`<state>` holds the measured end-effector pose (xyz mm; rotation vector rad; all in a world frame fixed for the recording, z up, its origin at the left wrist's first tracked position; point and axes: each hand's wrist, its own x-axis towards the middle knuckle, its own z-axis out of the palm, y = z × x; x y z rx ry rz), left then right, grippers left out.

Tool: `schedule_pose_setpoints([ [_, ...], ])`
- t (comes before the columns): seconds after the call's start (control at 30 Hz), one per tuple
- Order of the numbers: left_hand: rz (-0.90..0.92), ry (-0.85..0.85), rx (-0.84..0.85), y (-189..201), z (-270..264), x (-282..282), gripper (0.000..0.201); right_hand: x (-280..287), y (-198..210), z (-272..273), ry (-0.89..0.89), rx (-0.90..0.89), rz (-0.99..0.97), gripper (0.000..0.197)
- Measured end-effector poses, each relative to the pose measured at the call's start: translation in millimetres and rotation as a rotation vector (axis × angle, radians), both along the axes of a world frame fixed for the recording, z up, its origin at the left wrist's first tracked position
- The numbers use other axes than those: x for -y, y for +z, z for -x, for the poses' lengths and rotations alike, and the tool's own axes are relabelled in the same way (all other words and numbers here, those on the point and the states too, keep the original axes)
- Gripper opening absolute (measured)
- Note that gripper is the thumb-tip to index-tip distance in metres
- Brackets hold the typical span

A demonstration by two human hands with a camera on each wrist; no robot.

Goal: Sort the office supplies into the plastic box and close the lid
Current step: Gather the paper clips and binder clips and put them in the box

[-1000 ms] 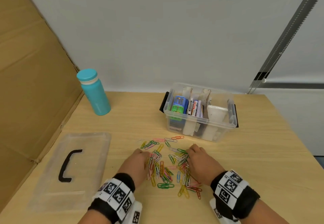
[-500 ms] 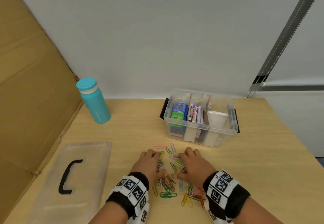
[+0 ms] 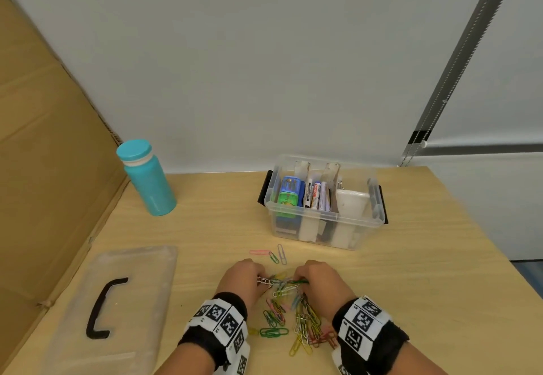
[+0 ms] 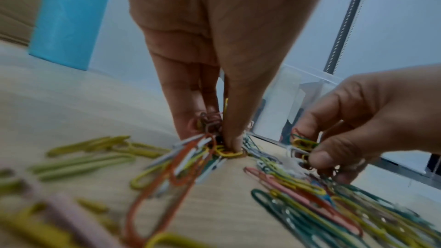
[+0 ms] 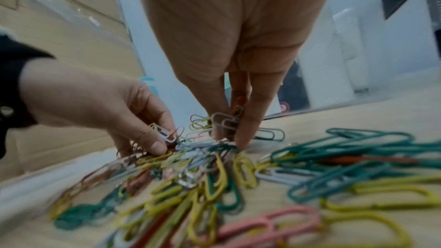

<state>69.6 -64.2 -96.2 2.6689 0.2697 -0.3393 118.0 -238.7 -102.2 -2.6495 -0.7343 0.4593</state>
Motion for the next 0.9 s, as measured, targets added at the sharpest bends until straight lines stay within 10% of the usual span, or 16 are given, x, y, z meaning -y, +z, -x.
schedule_pose_setpoints([
  [0.4, 0.561, 0.259, 0.15, 7, 7, -12, 0.025, 62, 122, -50, -0.378, 0.001, -0.656, 0.019],
  [0.7, 0.61, 0.261, 0.217, 23, 11, -15, 0.017, 53, 94, -121, -0.347, 0.201, 0.054, 0.019],
  [0.9, 0.63, 0.274, 0.203, 20, 12, -17, 0.015, 46, 97, -112, -0.293, 0.112, 0.098, 0.024],
])
